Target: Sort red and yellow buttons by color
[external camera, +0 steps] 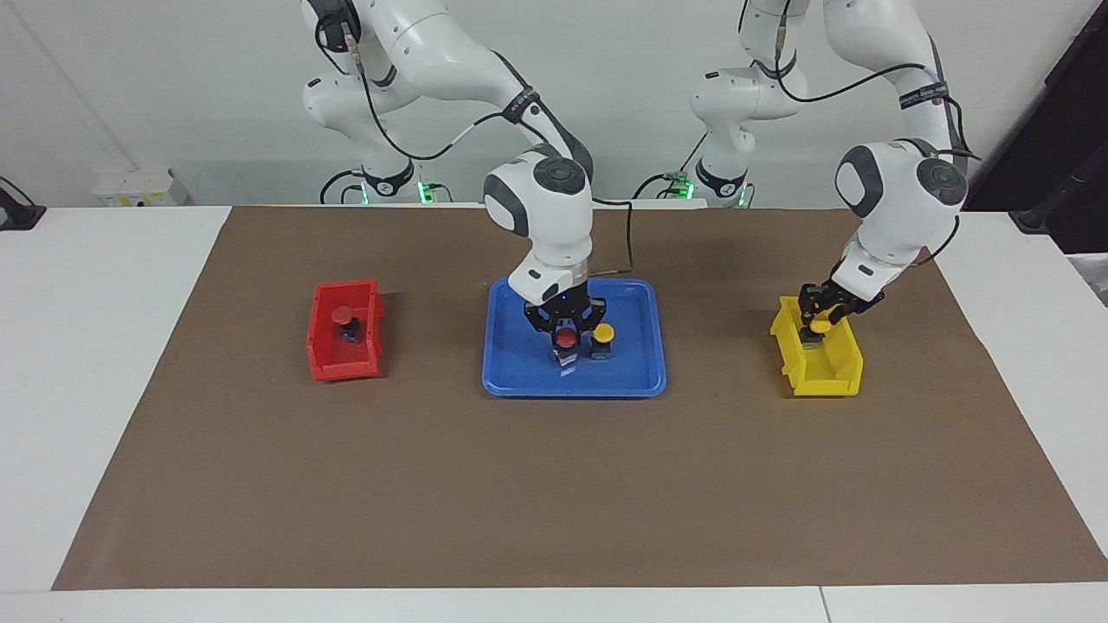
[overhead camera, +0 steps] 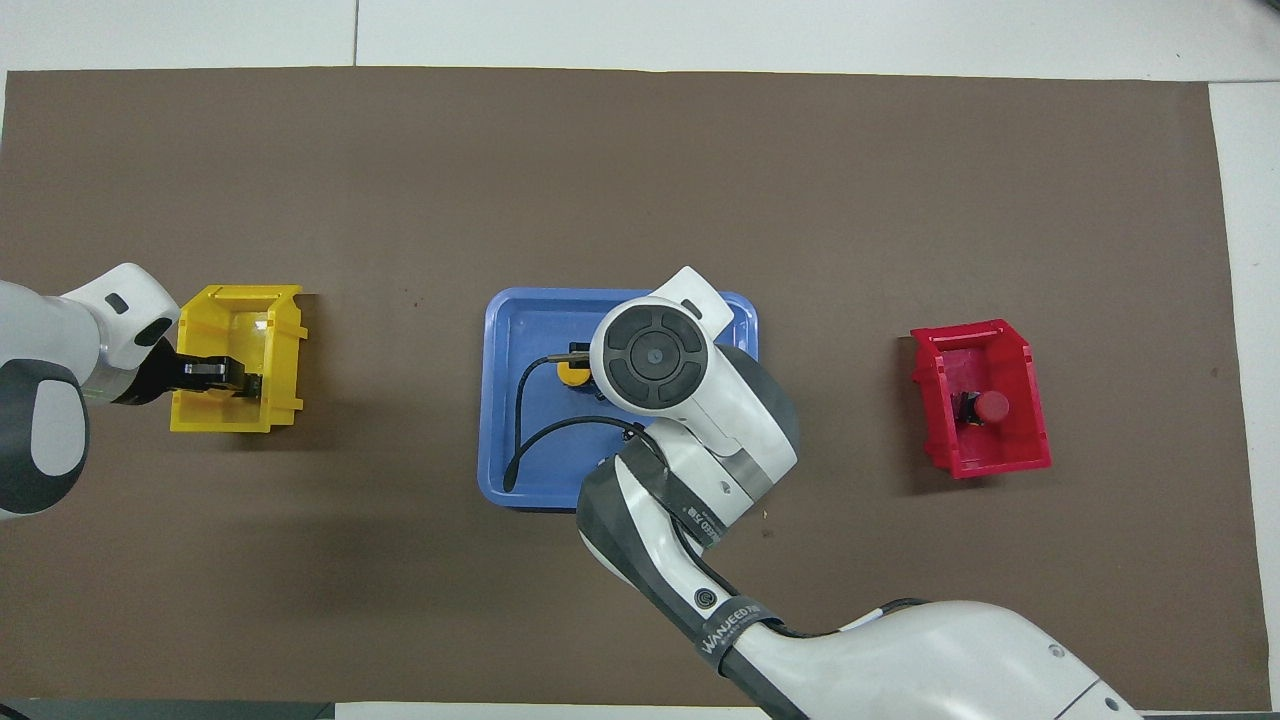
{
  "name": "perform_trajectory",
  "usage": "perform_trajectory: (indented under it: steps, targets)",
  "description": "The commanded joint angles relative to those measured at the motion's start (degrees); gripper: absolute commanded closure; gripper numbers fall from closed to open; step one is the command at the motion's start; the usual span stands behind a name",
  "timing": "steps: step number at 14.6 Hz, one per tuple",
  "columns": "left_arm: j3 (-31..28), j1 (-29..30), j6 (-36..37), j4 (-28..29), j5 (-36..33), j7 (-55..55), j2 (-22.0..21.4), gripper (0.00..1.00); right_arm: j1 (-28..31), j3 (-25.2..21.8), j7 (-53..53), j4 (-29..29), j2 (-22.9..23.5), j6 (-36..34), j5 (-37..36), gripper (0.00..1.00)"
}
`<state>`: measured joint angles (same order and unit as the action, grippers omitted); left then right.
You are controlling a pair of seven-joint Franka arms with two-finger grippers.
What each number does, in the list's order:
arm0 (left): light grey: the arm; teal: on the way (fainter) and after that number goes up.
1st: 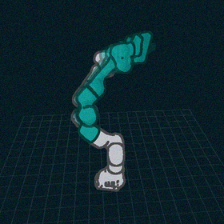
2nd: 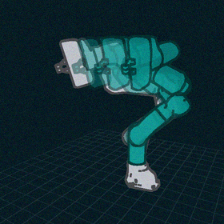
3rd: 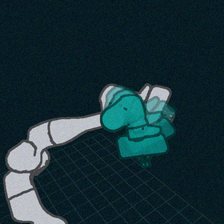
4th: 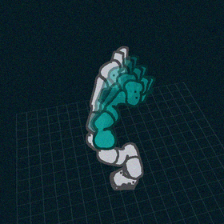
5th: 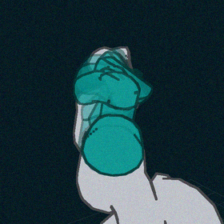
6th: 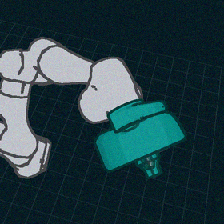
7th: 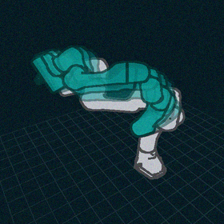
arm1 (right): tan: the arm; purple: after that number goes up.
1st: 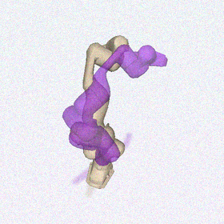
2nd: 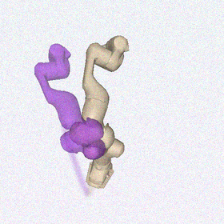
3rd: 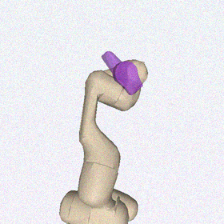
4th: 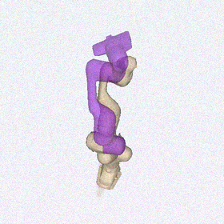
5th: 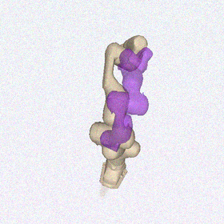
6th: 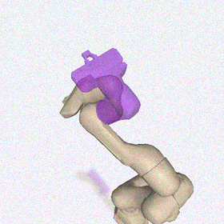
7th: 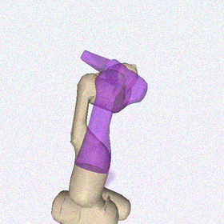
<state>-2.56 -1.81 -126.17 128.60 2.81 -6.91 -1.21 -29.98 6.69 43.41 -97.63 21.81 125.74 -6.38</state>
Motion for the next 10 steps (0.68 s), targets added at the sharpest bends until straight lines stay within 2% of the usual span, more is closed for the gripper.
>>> perform_trajectory:
  steps: [1,2,3,5,6,8,10]
  targets:
    - [0.4,0.1,0.6,-0.4,0.5,-0.6,-1.4,0.37,5.2,0.7,-3.7,5.5,-1.8,-7.7,-0.8,0.87]
    - [0.4,0.1,2.7,-2.3,0.6,-0.6,-1.6,0.37,7.4,0.7,-7.7,4.5,-5.0,-9.9,-0.5,0.87]
    - [0.4,0.0,6.3,-5.6,0.5,-0.6,-1.7,0.30,9.5,0.7,-12.7,2.4,-7.9,-12.2,-0.2,0.87]
    - [1.1,-2.0,10.2,-10.1,0.5,0.5,-1.3,0.07,15.2,0.7,-21.0,-2.4,-14.0,-14.3,3.2,0.87]
    - [1.1,-5.4,11.4,-11.7,-0.1,4.2,-1.2,0.00,17.7,0.7,-25.1,-5.0,-16.5,-15.3,3.9,0.87]
    - [1.2,-13.9,10.9,-12.8,-3.2,16.2,-0.9,0.00,24.0,0.7,-35.8,-10.5,-20.9,-15.6,5.1,0.87]
    - [1.2,-22.5,6.7,-13.0,-3.3,28.7,0.5,0.00,29.4,0.7,-43.8,-13.0,-22.4,-15.7,5.5,0.87]
